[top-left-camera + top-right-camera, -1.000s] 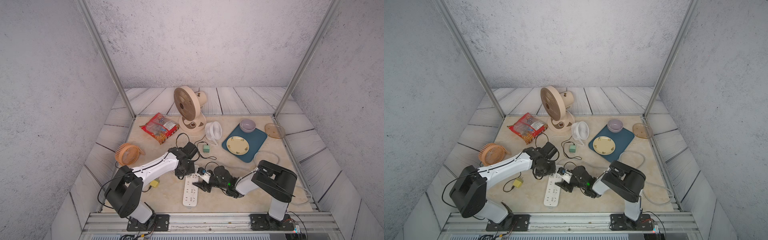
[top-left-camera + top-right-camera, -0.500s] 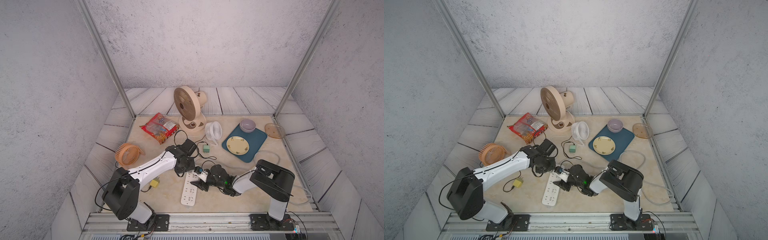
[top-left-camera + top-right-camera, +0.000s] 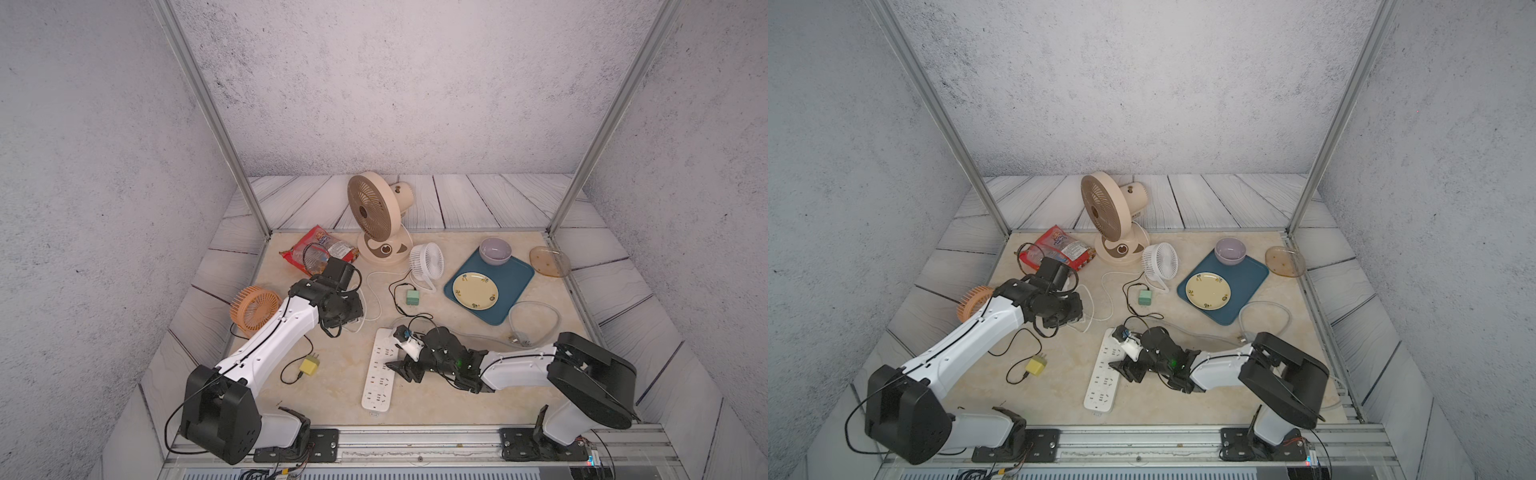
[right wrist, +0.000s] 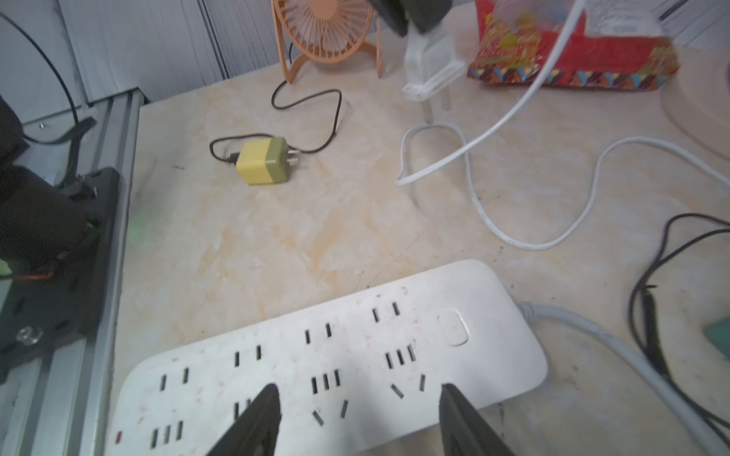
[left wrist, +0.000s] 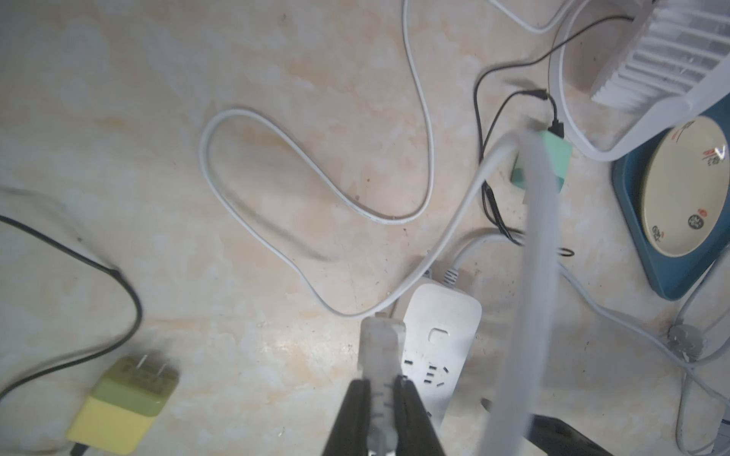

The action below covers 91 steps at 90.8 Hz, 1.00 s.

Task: Unplug the desk fan from the power strip
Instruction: Place the plug at the center of the board.

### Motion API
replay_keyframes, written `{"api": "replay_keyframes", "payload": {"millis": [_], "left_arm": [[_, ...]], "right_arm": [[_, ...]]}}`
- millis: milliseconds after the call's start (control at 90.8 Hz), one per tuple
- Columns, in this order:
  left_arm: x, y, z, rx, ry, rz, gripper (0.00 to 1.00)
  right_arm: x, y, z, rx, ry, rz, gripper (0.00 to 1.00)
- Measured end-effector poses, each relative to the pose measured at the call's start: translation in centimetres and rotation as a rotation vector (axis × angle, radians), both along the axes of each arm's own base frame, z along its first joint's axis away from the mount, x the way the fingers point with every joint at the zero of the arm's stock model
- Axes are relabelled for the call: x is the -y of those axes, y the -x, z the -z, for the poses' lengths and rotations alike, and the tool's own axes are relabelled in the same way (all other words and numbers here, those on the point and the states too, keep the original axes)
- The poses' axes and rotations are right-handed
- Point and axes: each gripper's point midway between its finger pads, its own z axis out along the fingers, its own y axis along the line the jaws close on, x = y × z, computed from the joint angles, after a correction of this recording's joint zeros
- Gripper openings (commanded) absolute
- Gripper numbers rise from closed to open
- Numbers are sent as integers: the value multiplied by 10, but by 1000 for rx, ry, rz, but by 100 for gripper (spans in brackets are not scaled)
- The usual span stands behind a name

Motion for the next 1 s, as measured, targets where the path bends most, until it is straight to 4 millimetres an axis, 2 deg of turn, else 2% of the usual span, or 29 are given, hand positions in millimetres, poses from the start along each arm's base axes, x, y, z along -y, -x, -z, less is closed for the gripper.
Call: {"api": "replay_keyframes", "payload": {"millis": [88, 187, 330, 495, 617, 782, 837, 914, 969, 1002], "left_arm": [[-9, -15, -8, 17, 19, -23, 0], [-8, -36, -13, 30, 48, -22, 0], [8, -77, -10, 30, 95, 13, 0], [26, -124, 15, 3, 116, 35, 1], [33, -146, 47, -54, 103, 33, 6], [38, -166, 80, -102, 86, 37, 29], [40, -171, 84, -107, 84, 34, 43], [40, -176, 86, -101, 74, 41, 69], [38, -177, 85, -101, 66, 31, 83], [37, -177, 84, -100, 62, 30, 87]], "right_arm": [[8, -7, -28, 26, -40, 65, 71], [21, -16, -52, 48, -64, 151, 73], [47, -30, -64, 49, -26, 278, 75], [92, -42, -65, 16, 42, 435, 78], [130, -45, -81, 19, 19, 550, 80], [179, -43, -93, 19, -16, 683, 81], [193, -42, -94, 13, -15, 720, 81], [210, -40, -93, 0, -4, 768, 81], [221, -39, -88, -10, 22, 801, 81], [227, -38, -85, -17, 45, 817, 81]]}}
